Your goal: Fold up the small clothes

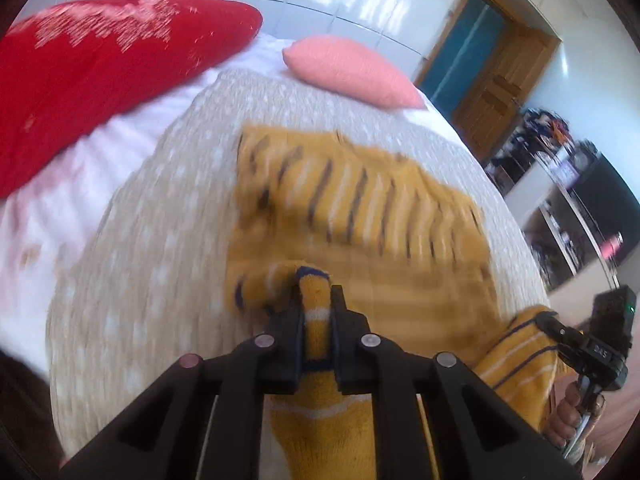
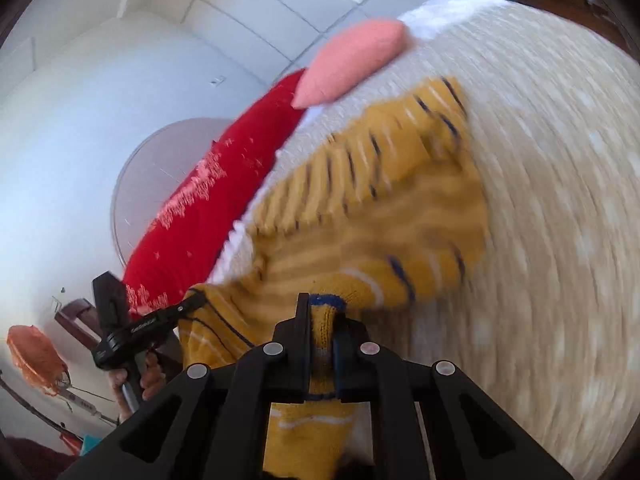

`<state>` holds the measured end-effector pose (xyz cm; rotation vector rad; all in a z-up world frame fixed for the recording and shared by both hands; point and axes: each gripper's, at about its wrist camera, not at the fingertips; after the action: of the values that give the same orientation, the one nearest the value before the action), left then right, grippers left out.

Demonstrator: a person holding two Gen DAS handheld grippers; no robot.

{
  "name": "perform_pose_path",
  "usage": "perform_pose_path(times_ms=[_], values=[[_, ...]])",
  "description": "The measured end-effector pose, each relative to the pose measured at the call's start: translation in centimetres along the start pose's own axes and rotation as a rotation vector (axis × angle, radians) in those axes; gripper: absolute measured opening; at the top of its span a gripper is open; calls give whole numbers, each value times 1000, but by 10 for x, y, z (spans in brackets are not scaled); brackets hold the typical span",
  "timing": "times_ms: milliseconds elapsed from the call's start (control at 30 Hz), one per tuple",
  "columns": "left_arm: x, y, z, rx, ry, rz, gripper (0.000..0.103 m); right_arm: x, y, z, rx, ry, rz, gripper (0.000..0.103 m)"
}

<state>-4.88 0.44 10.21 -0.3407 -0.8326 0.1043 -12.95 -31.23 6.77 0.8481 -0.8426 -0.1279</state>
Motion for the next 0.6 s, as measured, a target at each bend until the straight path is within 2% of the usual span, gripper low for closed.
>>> perform_pose_path(times_ms=[67,133,200,233,267,300,367,467,600], values=[[45,9,-42,3,9,89,12,44,-11,-32,-20,-18,-24,10],[81,24,-85,5,15,195,13,82,-32,-64,-97,-49,-78,14],[101,36,-111,36,33,248,15,110,-55,-95,-228,-55,-99,39],[105,39,-115,43,34,262,16,118,-63,-104,-299,-60,-92,41],[110,42,-115,39,23,268,25,124,-67,-108,-341,-70,-84,42],[112,41,-112,32,10,259,44,128,-69,-109,-347,-74,-81,42],[113,39,-102,35,-29,210,67,131,-68,-103,-317,-82,-70,50],[107,32,-92,54,-39,82,68,127,-54,-86,-355,-111,43,53],[84,9,-78,14,-35,-82,68,107,-24,-71,-298,-76,151,52]])
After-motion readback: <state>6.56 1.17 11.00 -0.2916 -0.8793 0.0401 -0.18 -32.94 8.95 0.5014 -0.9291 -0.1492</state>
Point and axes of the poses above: each gripper's, at about its wrist camera, not at the fingertips, and z roughly against the way its jaws point, y to its left, x to its top, and after that the axes turned 10 degrees about -y, right-handed
